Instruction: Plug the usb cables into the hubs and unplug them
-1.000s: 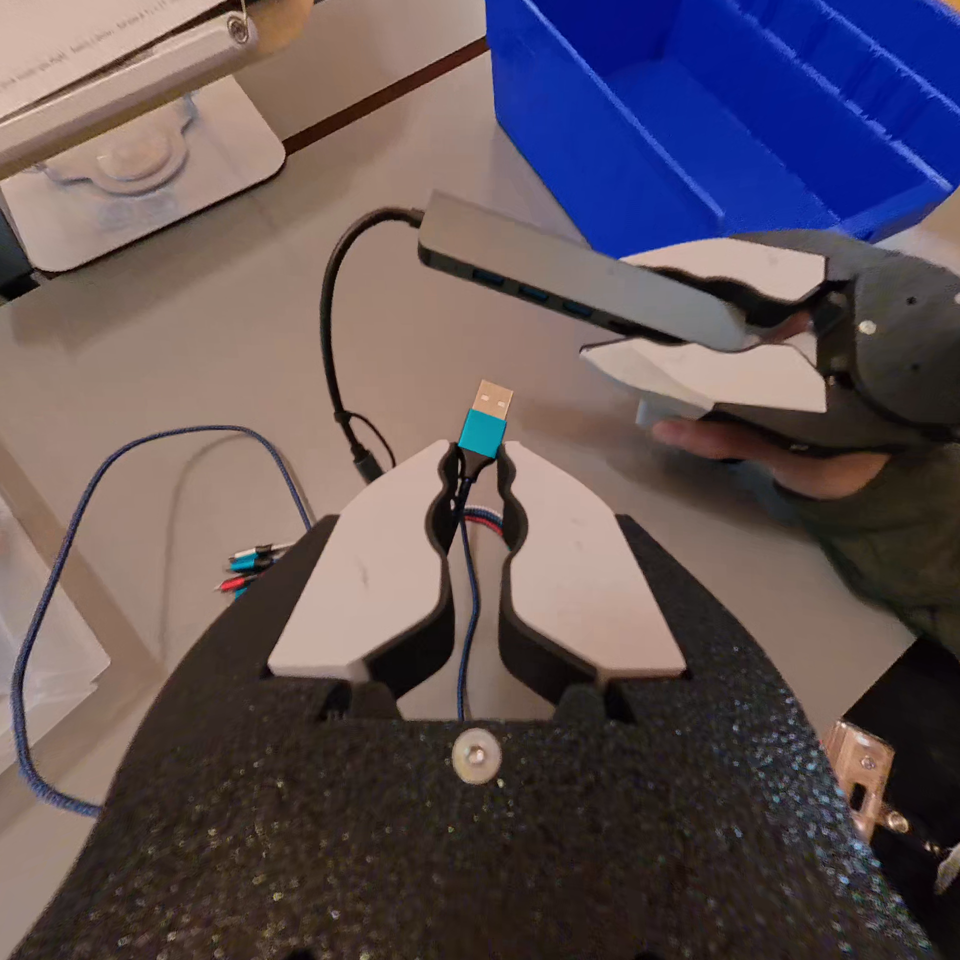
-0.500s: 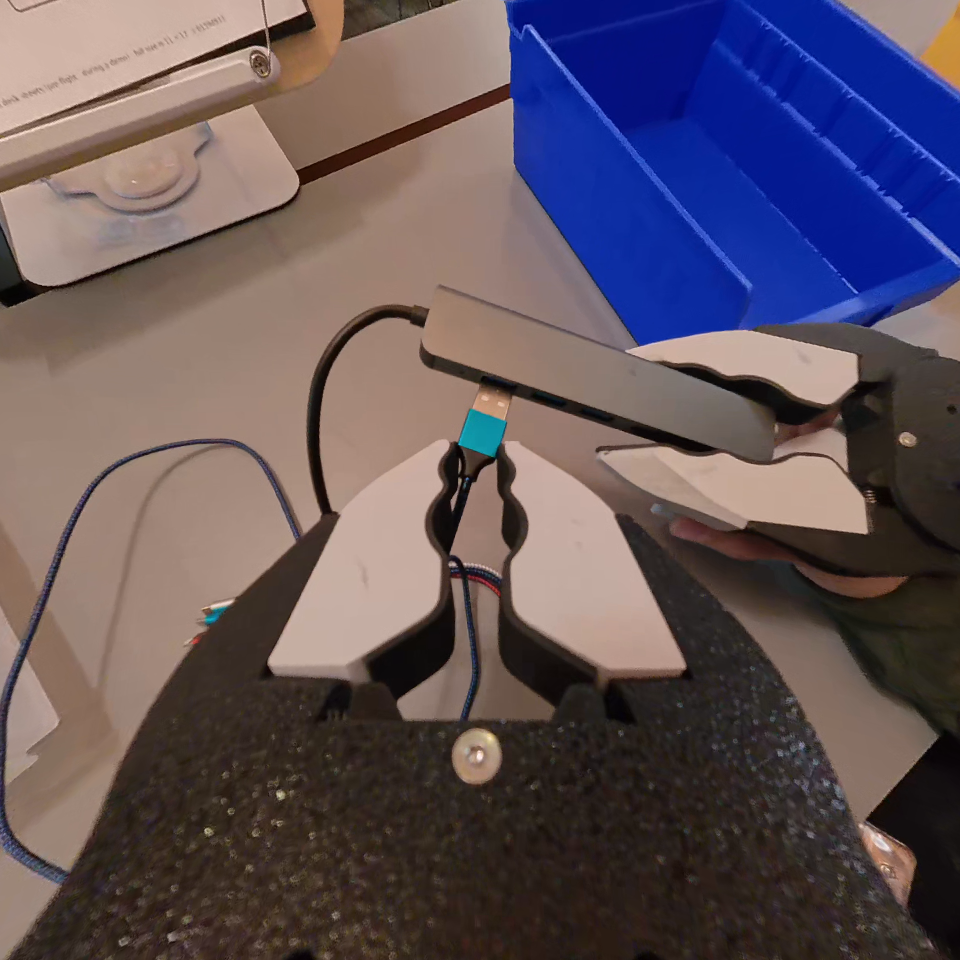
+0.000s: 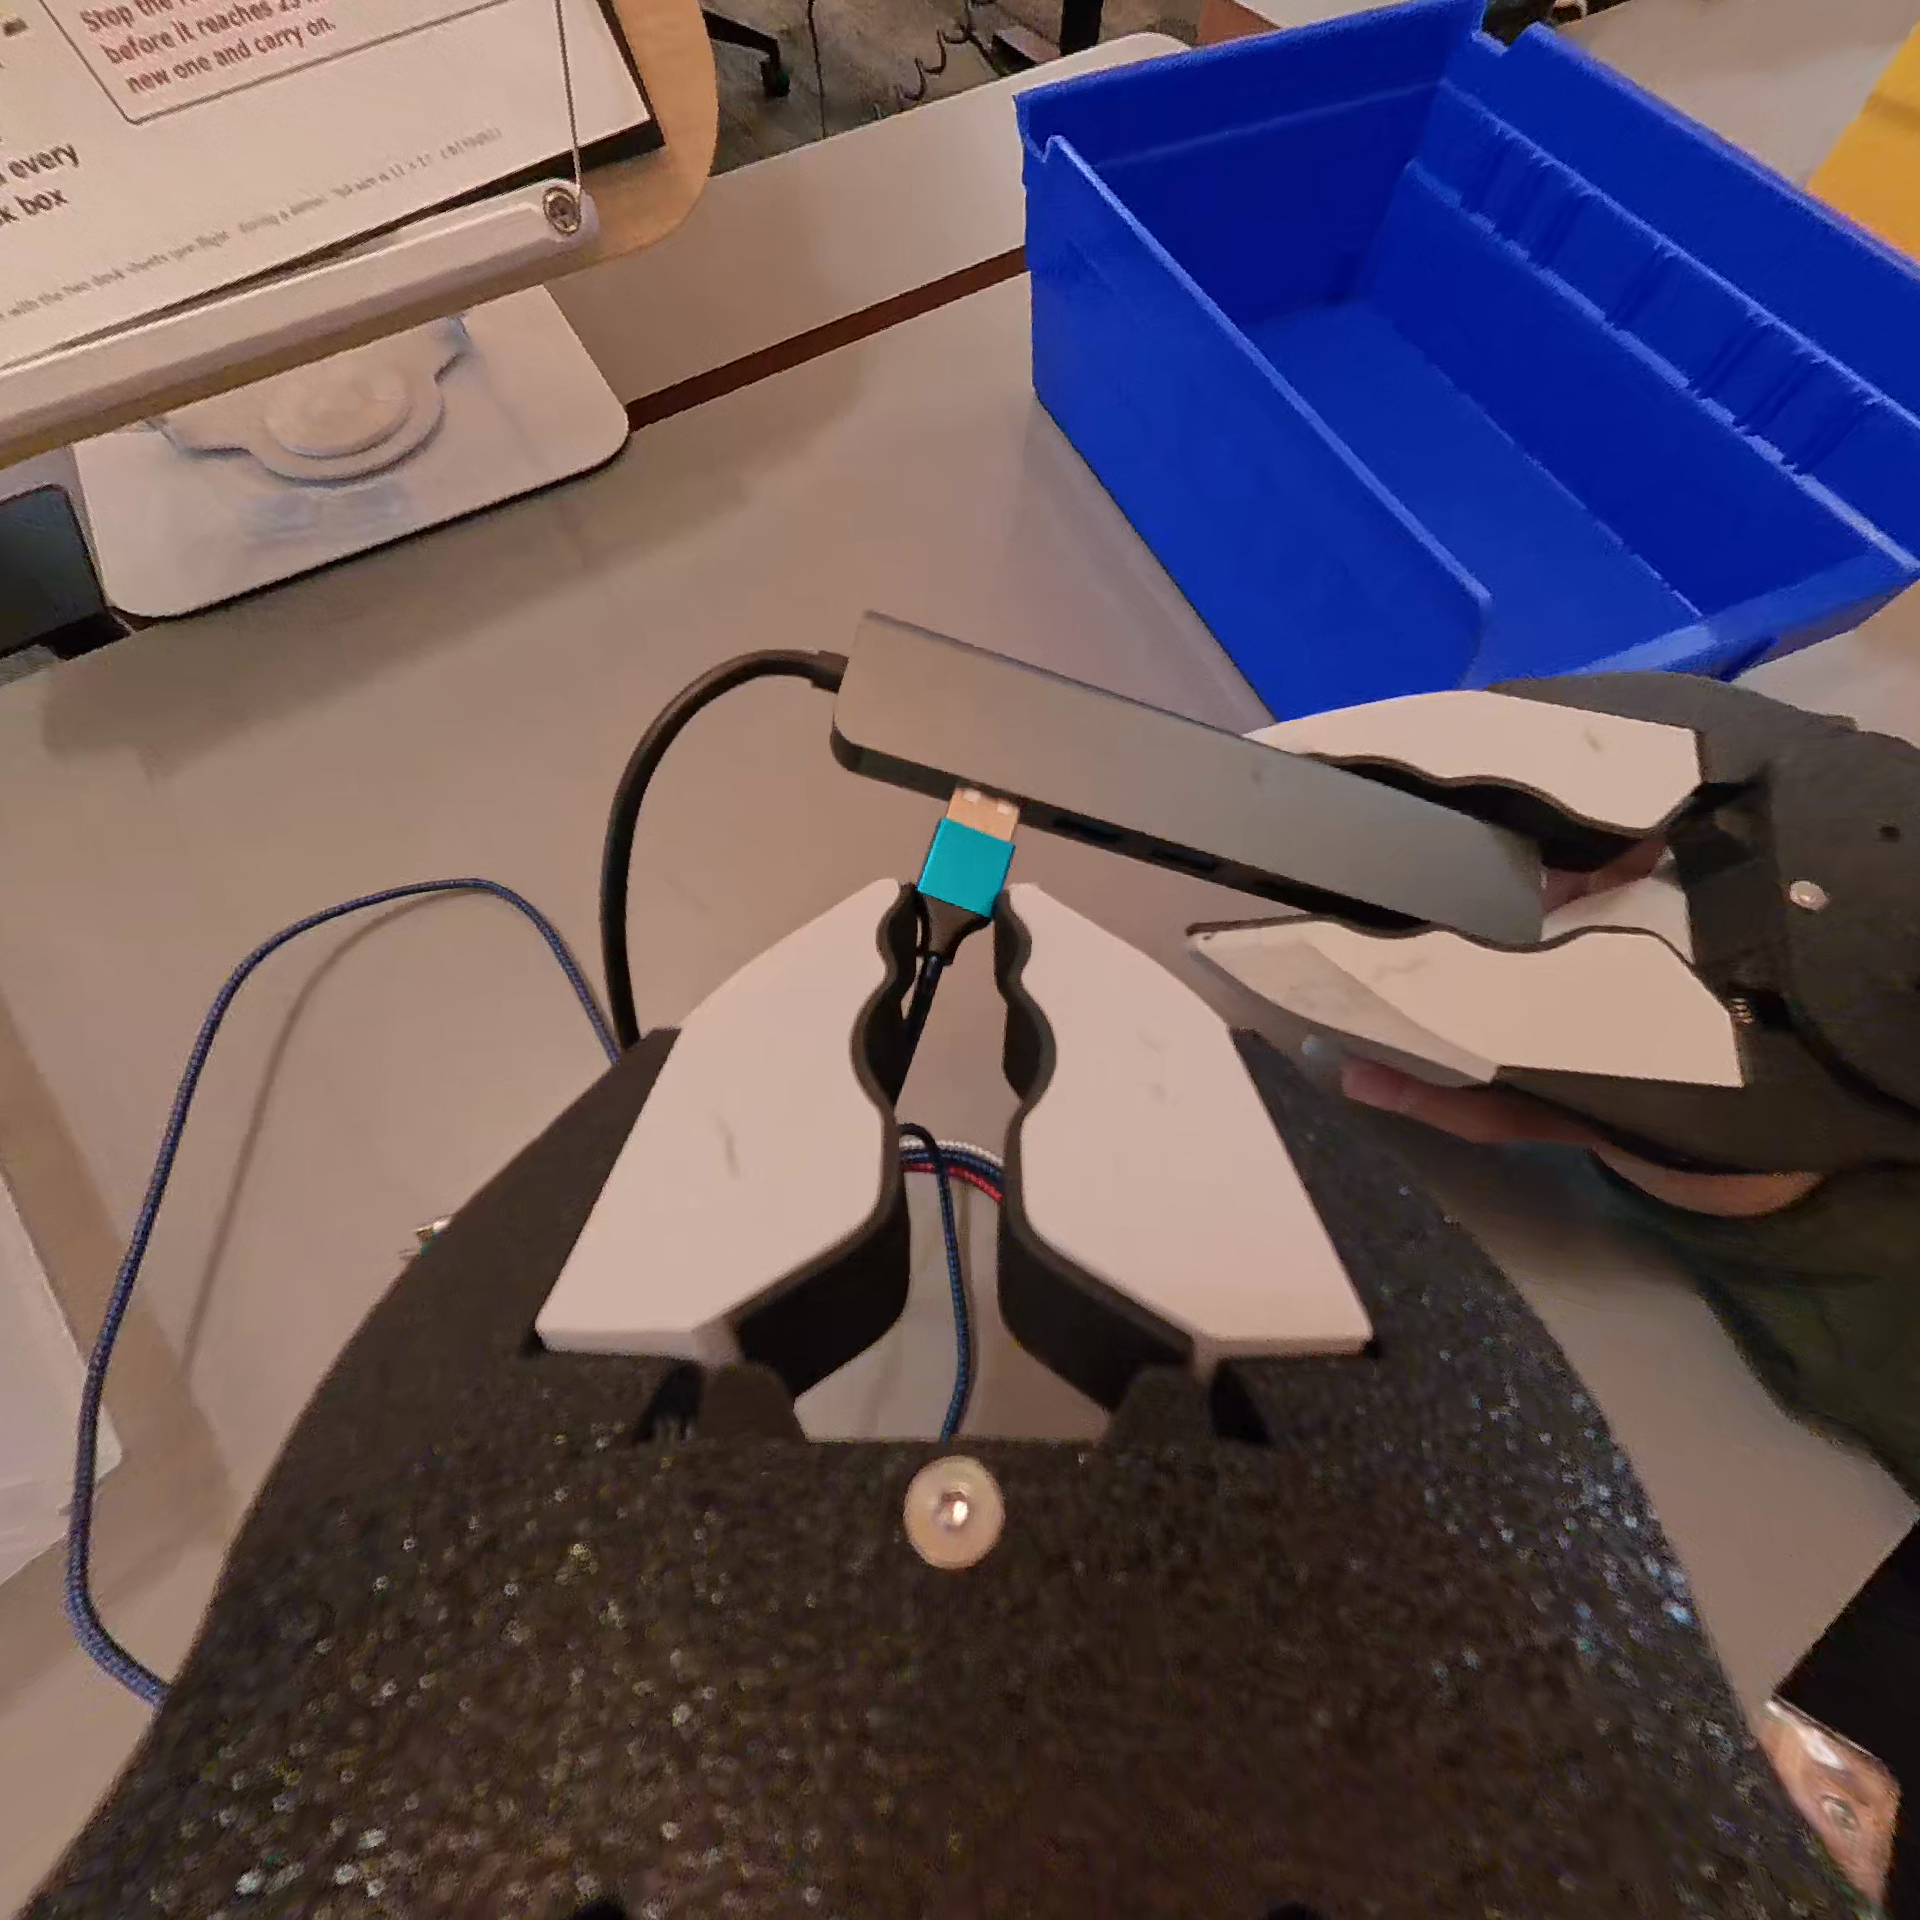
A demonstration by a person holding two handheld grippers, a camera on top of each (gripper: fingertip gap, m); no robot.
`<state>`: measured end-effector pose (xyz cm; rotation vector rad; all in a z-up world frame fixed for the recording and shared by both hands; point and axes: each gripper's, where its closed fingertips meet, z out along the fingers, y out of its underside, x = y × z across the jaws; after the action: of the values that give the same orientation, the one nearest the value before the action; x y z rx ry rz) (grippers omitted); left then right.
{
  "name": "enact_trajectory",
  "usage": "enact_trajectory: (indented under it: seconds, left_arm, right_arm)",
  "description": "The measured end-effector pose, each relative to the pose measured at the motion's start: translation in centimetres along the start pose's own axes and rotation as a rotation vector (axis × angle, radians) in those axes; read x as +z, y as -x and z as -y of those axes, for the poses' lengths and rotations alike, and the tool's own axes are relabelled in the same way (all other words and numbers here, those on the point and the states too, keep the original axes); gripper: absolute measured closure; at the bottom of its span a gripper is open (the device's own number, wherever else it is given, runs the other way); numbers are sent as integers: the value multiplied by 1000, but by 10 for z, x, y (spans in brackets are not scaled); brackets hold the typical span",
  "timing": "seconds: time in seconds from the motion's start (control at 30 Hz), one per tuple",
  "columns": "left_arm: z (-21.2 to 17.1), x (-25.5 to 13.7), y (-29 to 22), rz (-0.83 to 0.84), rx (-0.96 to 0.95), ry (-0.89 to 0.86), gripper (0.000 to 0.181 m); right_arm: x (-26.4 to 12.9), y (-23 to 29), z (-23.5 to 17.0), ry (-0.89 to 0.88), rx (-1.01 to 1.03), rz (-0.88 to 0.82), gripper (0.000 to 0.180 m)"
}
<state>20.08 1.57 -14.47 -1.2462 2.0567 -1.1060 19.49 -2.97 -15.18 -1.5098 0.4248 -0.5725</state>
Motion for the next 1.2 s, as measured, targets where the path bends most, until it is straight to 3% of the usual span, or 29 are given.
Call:
enact_trajectory:
  seconds: [0.47, 0.83, 1.0, 1.1, 1.2]
  left_arm:
    - [3, 1, 1, 35, 254, -159, 168]
    - [10, -7, -6, -56, 296, -242, 167]
    - [26, -47, -14, -98, 264, -310, 139]
    - [31, -82, 1, -25, 296, -388, 135]
    - [14, -101, 24, 8, 249, -352, 129]
  right_arm:
    - [-1, 9, 0, -4, -38, 37, 143]
    - [-4, 10, 8, -70, -50, 59, 143]
    - [-11, -1, 27, -105, -98, -4, 144]
    - [-19, -12, 41, -130, -137, -20, 144]
    - [-38, -37, 68, -185, -137, -86, 144]
